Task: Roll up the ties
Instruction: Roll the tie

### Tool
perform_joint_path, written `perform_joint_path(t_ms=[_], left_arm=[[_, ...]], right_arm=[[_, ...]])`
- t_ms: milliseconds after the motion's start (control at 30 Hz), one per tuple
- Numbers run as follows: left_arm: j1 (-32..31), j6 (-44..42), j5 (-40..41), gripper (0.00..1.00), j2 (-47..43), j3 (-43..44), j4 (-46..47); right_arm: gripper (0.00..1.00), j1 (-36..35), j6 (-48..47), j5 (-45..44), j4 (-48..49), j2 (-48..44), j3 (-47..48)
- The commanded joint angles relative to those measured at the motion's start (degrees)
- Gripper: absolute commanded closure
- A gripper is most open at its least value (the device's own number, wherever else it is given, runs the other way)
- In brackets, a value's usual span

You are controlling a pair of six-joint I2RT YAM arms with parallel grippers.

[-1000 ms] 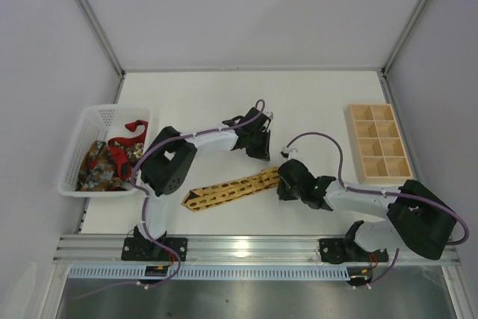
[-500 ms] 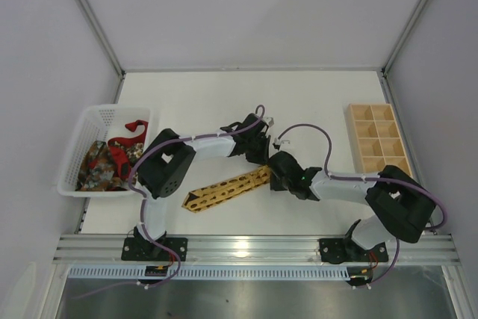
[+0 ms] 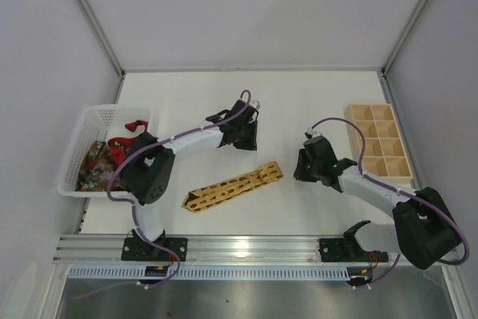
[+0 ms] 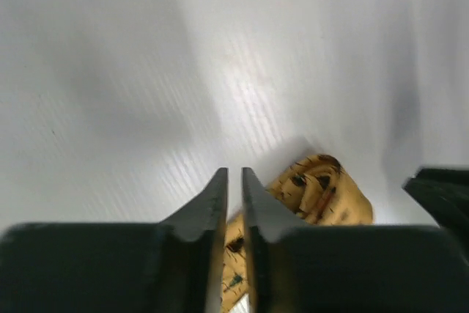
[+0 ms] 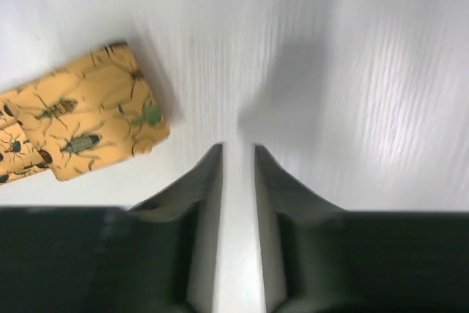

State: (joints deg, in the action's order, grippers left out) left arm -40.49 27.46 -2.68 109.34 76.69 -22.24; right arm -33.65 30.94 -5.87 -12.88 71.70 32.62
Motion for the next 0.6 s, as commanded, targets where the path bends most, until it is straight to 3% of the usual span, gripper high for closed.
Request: perform_joint_path(t_ms=[0, 100, 133, 233, 367, 567], left_arm=[[-0.55, 0.48, -3.63, 0.88, -9.48, -4.5, 4.38], [-1.08, 3.55, -12.33, 0.96, -12.13, -9.77, 11.41], [-1.17, 4.87, -14.0, 0.96, -12.13, -10.93, 13.26], [-1.78, 6.89, -18.5, 0.96, -10.47, -14.01, 17.66], [-2.14, 9.36, -22.8, 0.97, -8.97, -17.53, 24.06], [-2.84, 8.49, -22.37, 0.97, -7.83, -17.89, 24.09]], right_arm=[[0.66, 8.56, -9.39, 16.1, -0.74, 1.15, 5.08], [0.43, 14.12, -14.13, 27.71, 1.89, 3.96, 7.54], [0.39, 17.27, -14.33, 37.5, 4.16, 6.23, 7.98], [0.24, 20.02, -9.77, 49.35, 12.23, 11.15, 7.81], [0.22, 20.11, -6.95, 55.69, 18.15, 17.31, 9.48], [0.22, 20.64, -6.68, 57.54, 21.23, 21.81, 8.78]])
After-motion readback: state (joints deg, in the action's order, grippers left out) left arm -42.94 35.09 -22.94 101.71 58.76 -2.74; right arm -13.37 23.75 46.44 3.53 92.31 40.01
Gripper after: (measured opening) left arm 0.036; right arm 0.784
